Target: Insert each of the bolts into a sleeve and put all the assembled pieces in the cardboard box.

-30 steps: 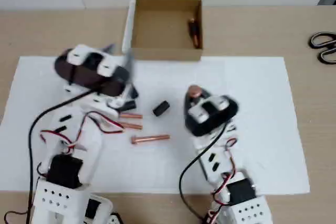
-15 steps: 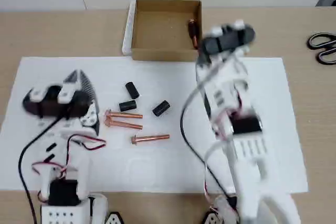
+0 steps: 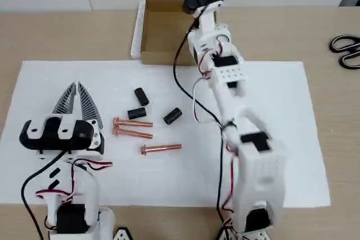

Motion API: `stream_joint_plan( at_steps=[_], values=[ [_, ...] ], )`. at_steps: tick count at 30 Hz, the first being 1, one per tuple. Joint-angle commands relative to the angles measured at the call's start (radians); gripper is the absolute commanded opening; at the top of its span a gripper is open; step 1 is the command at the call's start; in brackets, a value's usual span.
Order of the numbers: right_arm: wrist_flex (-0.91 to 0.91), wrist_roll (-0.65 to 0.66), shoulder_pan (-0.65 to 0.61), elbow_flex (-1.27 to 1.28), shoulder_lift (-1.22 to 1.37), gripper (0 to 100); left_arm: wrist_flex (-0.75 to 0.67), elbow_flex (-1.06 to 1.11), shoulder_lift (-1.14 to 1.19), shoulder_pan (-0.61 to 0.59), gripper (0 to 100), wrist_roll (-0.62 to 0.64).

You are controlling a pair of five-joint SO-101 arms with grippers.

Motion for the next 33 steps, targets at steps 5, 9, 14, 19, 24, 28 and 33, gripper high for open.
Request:
stream_joint_plan(
  at_steps=[5, 9, 14, 19, 24, 28, 33],
  values=[
    [-0.021, 0.126, -0.001, -0.586, 0.354, 0.4, -0.002, -0.002, -0.011, -0.003, 2, 0.009],
    [-0.028, 0.229, 0.001, -0.756, 0.515, 0.4, -0.002, -0.001, -0.011, -0.003, 2, 0.009],
    [-0.018, 0.279, -0.002, -0.914, 0.671, 0.8, -0.002, -0.001, -0.011, -0.003, 2, 0.009],
    [0.091, 0.276, -0.004, -1.002, 0.736, 4.0, -0.002, -0.001, -0.011, -0.003, 2, 0.009],
    [0.266, 0.275, -0.007, -1.031, 0.737, 23.1, 0.000, -0.001, -0.011, -0.002, 2, 0.009],
    [0.380, 0.272, -0.008, -1.125, 0.737, 23.9, 0.000, -0.001, -0.011, -0.002, 2, 0.011],
    [0.558, 0.167, -0.008, -1.364, 0.736, 20.8, 0.000, -0.001, -0.011, -0.002, 2, 0.011]
  ],
)
